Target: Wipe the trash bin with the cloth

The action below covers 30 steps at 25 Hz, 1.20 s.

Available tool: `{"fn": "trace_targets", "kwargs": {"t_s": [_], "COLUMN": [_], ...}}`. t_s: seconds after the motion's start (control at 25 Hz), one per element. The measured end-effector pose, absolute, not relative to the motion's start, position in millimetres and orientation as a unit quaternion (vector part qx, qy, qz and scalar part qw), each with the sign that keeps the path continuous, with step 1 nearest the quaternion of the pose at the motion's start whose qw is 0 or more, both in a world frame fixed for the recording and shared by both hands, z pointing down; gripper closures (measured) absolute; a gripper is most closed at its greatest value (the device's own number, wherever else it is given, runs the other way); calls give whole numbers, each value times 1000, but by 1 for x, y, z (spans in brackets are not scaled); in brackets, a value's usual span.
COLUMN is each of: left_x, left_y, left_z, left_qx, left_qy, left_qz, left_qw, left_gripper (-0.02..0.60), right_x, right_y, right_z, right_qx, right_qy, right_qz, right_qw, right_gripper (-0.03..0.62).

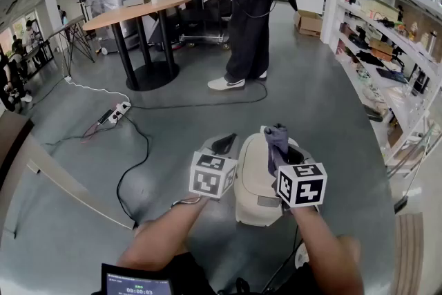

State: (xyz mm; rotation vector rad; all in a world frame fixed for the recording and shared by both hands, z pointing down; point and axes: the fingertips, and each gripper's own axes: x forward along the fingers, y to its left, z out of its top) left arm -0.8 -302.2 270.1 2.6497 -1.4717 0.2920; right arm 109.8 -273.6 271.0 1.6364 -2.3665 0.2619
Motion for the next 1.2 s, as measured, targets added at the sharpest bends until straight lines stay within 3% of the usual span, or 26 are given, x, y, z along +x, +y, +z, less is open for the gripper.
{"fn": "trace_targets", "kwargs": {"t_s": [0.8, 1.2], "left_x": [-2, 6], "left_y": [-395, -391], "left_z": [317, 334], "left_qx": [868, 873], "left_qy": [-476, -462], "left_qz": [111, 130], "left_qw": [93, 90], "left_gripper": [584, 584], "right_x": [76, 91], "right_y": [-401, -410], "right_z": [343, 376], "right_qx": [464, 454], "right_qy": [-809, -796], "right_qz": [251, 236], "right_qw": [258, 323], "right_gripper": [519, 519]}}
